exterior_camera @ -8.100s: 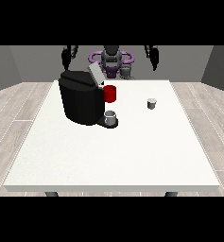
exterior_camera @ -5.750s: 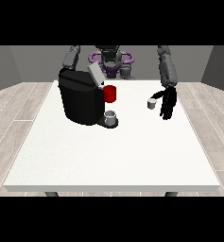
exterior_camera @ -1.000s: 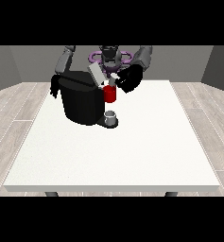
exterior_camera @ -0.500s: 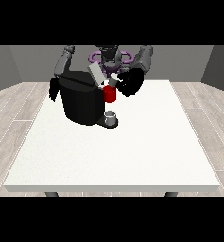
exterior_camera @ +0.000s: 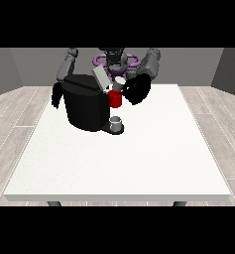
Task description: Insert the coffee pod into the coffee machine and close the lid
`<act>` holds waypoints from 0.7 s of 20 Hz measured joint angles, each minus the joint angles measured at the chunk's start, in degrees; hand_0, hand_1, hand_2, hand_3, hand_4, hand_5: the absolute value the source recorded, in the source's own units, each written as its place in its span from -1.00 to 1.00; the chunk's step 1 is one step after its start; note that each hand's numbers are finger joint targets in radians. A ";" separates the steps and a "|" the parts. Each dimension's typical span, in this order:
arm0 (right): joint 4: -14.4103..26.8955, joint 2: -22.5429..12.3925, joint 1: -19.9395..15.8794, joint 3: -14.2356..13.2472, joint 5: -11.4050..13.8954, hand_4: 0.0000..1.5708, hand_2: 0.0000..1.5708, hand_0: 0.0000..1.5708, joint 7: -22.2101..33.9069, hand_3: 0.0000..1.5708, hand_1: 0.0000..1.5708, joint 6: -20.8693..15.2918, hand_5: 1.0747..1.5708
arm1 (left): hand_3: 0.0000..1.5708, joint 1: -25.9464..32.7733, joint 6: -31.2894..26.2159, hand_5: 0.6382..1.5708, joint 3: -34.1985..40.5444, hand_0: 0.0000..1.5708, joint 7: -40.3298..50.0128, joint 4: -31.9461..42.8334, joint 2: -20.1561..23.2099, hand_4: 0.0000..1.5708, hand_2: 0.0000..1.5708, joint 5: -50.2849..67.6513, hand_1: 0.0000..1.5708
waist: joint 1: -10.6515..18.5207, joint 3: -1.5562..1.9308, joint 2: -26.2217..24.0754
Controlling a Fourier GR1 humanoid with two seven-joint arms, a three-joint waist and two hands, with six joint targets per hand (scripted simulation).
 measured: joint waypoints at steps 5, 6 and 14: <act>1.59 -0.75 -0.81 -1.01 -0.99 -0.56 -1.00 -1.00 -0.26 -1.00 -1.00 1.20 1.00 | -0.55 0.00 0.83 1.00 0.65 -1.00 -0.88 -0.67 0.18 -1.00 -0.55 0.40 -1.00 | 0.46 0.03 -0.07; 2.10 -1.60 -0.62 -1.53 -1.46 -0.60 -1.00 -1.00 -0.06 -1.00 -1.00 2.03 1.00 | -1.00 0.62 1.05 1.00 1.01 -1.00 -1.58 -1.00 -0.29 -1.00 -1.00 0.97 -1.00 | 0.70 0.04 -0.49; 5.46 -1.73 7.24 -3.27 -2.72 -0.66 -1.00 -1.00 -3.54 -1.00 -1.00 3.63 1.00 | -1.00 12.75 0.00 1.00 1.15 -1.00 -9.16 -3.15 -10.69 -1.00 -1.00 6.73 -1.00 | 6.48 0.03 -9.73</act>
